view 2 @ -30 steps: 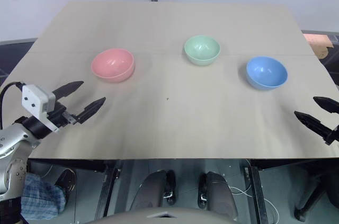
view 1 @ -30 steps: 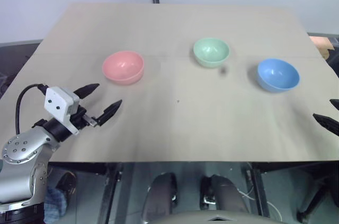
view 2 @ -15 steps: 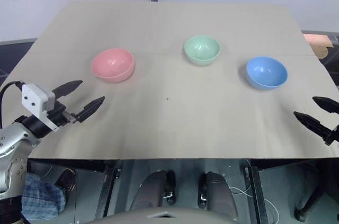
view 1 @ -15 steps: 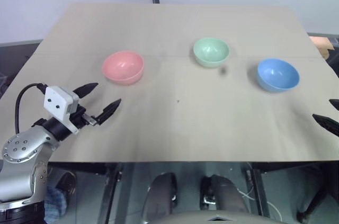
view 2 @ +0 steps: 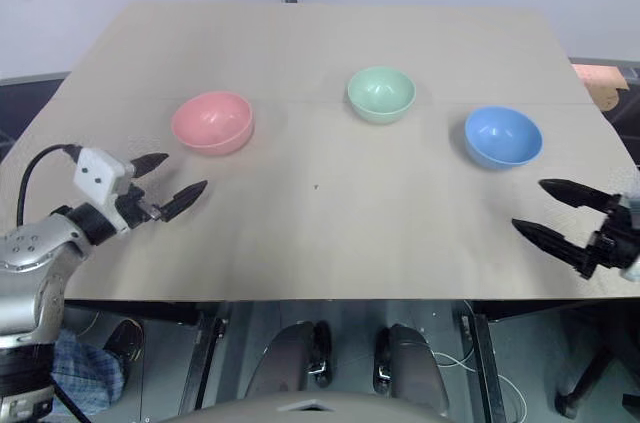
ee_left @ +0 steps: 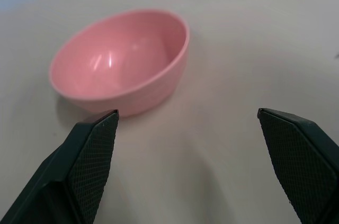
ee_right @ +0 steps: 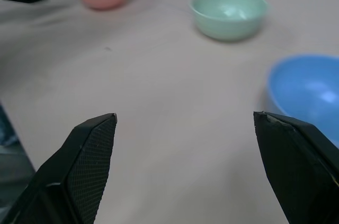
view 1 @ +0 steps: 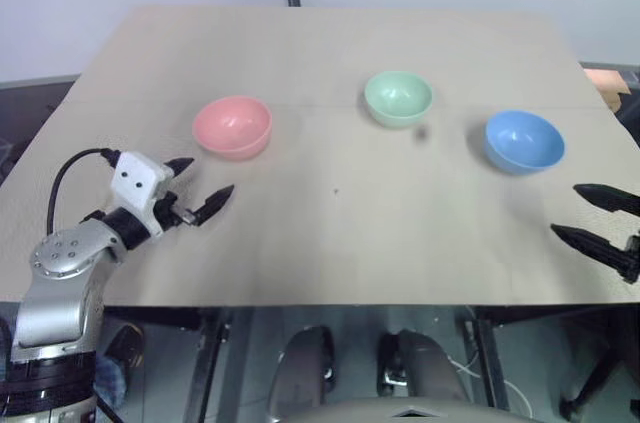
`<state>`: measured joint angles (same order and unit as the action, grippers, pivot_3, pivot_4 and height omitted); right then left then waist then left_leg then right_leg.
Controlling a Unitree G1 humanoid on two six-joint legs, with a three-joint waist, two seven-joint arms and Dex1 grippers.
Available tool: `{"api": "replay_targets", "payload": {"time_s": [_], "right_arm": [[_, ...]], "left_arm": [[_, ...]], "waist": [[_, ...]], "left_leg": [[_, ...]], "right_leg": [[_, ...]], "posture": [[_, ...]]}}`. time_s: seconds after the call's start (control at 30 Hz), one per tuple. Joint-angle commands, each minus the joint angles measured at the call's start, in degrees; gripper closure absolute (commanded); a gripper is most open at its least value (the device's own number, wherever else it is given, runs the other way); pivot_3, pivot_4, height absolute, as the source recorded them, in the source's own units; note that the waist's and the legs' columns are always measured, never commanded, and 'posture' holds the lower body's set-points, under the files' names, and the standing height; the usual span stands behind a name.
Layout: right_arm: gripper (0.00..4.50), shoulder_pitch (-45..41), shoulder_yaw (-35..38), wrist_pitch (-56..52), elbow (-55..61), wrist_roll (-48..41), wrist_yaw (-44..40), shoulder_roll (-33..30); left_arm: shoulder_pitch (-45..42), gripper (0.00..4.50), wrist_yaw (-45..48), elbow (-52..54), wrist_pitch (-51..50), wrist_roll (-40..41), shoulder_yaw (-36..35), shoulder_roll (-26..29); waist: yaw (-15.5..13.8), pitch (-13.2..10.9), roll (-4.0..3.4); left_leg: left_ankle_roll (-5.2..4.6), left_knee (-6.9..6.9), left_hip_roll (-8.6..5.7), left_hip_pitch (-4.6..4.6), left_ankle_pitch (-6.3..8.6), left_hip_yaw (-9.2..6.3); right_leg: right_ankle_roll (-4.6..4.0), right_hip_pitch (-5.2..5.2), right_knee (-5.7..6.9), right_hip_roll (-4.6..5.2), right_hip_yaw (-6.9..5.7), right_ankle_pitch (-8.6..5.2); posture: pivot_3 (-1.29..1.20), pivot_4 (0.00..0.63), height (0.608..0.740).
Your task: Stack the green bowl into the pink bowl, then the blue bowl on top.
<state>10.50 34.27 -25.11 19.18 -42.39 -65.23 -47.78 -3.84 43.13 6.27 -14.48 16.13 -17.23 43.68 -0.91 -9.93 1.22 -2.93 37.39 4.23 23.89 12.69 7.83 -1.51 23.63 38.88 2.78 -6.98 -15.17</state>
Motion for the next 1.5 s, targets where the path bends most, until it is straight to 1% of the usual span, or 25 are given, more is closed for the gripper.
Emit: {"api": "replay_targets", "payload": {"time_s": [0.03,0.1,0.3,0.4,0.47,0.53,0.77,0.8,0.83,0.9,0.93,0.97,1.0,1.03,1.07,1.1,1.2,1.3,1.5], "right_arm": [[0.02,-1.67,-0.81,-1.70,5.29,-3.58,2.42,0.39],[0.02,-1.96,-1.27,-2.41,7.25,-4.66,3.18,0.51],[0.02,-2.83,-1.79,-2.96,8.70,-5.50,4.74,0.57],[0.02,-3.37,-2.25,-2.15,8.75,-4.92,5.22,0.84],[0.02,-3.85,-2.39,-2.19,9.00,-5.11,5.88,1.01],[0.02,-4.25,-2.57,-2.45,9.36,-5.45,6.49,1.12],[0.02,-4.67,-3.26,-2.41,10.79,-5.88,8.21,1.80],[0.00,-4.64,-3.21,-2.48,10.95,-5.97,8.35,1.81],[0.00,-4.56,-3.03,-2.49,11.08,-6.03,8.46,1.79],[0.00,-4.33,-2.65,-2.50,11.21,-6.11,8.61,1.76],[0.00,-4.23,-2.50,-2.49,11.24,-6.12,8.65,1.76],[0.00,-4.04,-2.36,-2.42,11.29,-6.08,8.65,1.78],[0.00,-3.89,-2.23,-2.34,11.31,-6.04,8.70,1.83],[0.00,-3.76,-2.15,-2.29,11.39,-6.02,8.79,1.89],[0.00,-3.68,-2.10,-2.23,11.44,-6.00,8.85,1.92],[0.00,-3.59,-2.02,-2.18,11.43,-6.01,8.86,1.93],[0.00,-3.47,-1.85,-2.08,11.29,-6.11,8.91,1.92],[0.00,-3.68,-2.26,-1.86,10.84,-5.91,8.92,1.95],[0.00,-4.20,-2.84,-1.67,10.28,-5.77,8.85,1.90]], "left_arm": [[-3.62,0.06,-0.61,-0.72,2.74,-5.39,3.87,2.40],[-5.82,0.06,-1.08,-1.76,5.74,-9.27,6.37,3.61],[-12.14,0.06,-1.29,-6.23,7.56,-12.95,9.86,3.74],[-16.75,0.06,-0.94,-11.12,8.64,-15.00,12.26,3.70],[-18.20,0.06,0.41,-13.24,7.37,-15.81,13.94,3.92],[-19.84,0.06,0.84,-15.61,8.64,-17.73,15.84,4.18],[-26.74,0.06,1.66,-25.46,13.54,-23.20,22.75,2.23],[-27.34,0.56,1.61,-26.38,14.33,-23.51,23.19,2.02],[-28.08,0.73,2.09,-27.17,15.03,-23.54,23.62,1.69],[-29.40,1.81,2.70,-28.44,16.12,-23.65,24.19,1.21],[-30.01,2.24,2.82,-29.03,16.72,-23.80,24.47,1.07],[-30.75,2.83,3.38,-29.58,17.18,-23.91,24.83,1.03],[-31.43,3.23,4.20,-29.92,17.67,-24.02,25.18,1.05],[-31.80,3.78,4.93,-30.04,18.29,-24.14,25.44,1.16],[-32.06,4.15,5.96,-29.76,18.59,-24.11,25.70,1.37],[-32.12,4.36,7.37,-28.89,18.87,-23.83,25.98,1.70],[-31.54,4.36,15.07,-23.72,18.27,-21.13,27.16,3.06],[-31.79,4.36,20.25,-20.31,20.09,-20.70,28.57,4.12],[-35.18,4.36,27.13,-14.59,26.90,-19.62,32.67,1.60]], "waist": [[-0.03,-0.01,0.02],[-0.12,-0.02,0.03],[-0.05,-0.02,0.03],[-0.02,-0.02,0.04],[0.01,-0.02,0.04],[0.03,-0.02,0.04],[0.01,-0.02,0.05],[0.00,-0.02,0.05],[-0.03,-0.02,0.06],[0.00,-0.02,0.06],[0.01,-0.02,0.06],[0.01,-0.02,0.06],[0.02,-0.02,0.07],[0.02,-0.02,0.07],[0.02,-0.02,0.06],[0.03,-0.02,0.06],[0.08,-0.02,0.06],[0.07,-0.02,0.06],[-0.08,-0.02,0.06]], "left_leg": [[0.00,0.00,0.00,0.01,0.00,0.00],[0.00,0.00,-0.01,0.03,0.00,0.00],[0.00,-0.02,-0.03,0.05,0.00,0.00],[0.00,-0.01,-0.02,0.02,-0.01,0.01],[0.00,-0.01,-0.02,0.01,-0.01,0.02],[0.00,-0.01,-0.02,0.01,-0.01,0.03],[0.00,-0.01,-0.03,0.02,-0.01,0.06],[0.00,0.00,-0.03,0.02,-0.01,0.07],[0.00,0.01,-0.04,0.02,-0.01,0.07],[0.00,0.01,-0.04,0.02,-0.02,0.07],[0.00,0.01,-0.04,0.02,-0.02,0.07],[0.01,0.01,-0.04,0.02,-0.02,0.06],[0.00,0.01,-0.04,0.02,-0.02,0.07],[0.00,0.01,-0.04,0.02,-0.02,0.07],[0.01,0.01,-0.04,0.02,-0.02,0.07],[0.01,0.01,-0.04,0.02,-0.02,0.07],[0.02,0.02,-0.04,0.02,-0.03,0.08],[0.17,0.03,-0.04,0.02,-0.12,0.09],[0.19,0.06,-0.05,0.02,-0.13,0.08]], "right_leg": [[0.00,0.00,-0.01,0.01,0.00,0.00],[0.00,0.00,-0.02,0.01,-0.01,0.00],[0.00,0.01,-0.02,0.03,0.00,0.01],[0.00,0.01,0.01,0.00,-0.01,0.01],[0.00,0.00,0.02,0.00,0.00,0.01],[0.01,0.00,0.01,0.00,0.00,0.01],[0.01,0.01,0.02,0.00,0.01,0.01],[0.01,0.00,0.02,0.00,0.01,0.01],[0.01,0.00,0.02,0.00,0.01,0.01],[0.01,0.00,0.03,0.00,0.01,0.01],[0.01,0.00,0.03,0.00,0.01,0.01],[0.01,0.01,0.03,0.00,0.01,0.01],[0.01,0.01,0.03,-0.01,0.01,0.01],[0.01,0.01,0.03,-0.01,0.01,0.01],[0.01,0.01,0.03,-0.01,0.01,0.01],[0.01,0.01,0.03,-0.01,0.01,0.01],[0.01,0.01,0.04,-0.02,0.02,0.01],[0.01,0.01,0.06,-0.02,0.02,0.01],[0.01,-0.01,0.07,-0.02,0.02,0.01]], "posture": [[0.00,0.150,0.740],[0.00,0.150,0.740],[0.00,0.150,0.740],[0.00,0.150,0.740],[0.00,0.150,0.740],[0.00,0.150,0.740],[0.00,0.150,0.740],[0.00,0.150,0.740],[0.00,0.150,0.740],[0.00,0.150,0.740],[0.00,0.150,0.740],[0.00,0.150,0.740],[0.00,0.150,0.740],[0.00,0.150,0.740],[0.00,0.150,0.740],[0.00,0.150,0.740],[0.00,0.150,0.740],[0.00,0.150,0.740],[0.00,0.150,0.740]]}}
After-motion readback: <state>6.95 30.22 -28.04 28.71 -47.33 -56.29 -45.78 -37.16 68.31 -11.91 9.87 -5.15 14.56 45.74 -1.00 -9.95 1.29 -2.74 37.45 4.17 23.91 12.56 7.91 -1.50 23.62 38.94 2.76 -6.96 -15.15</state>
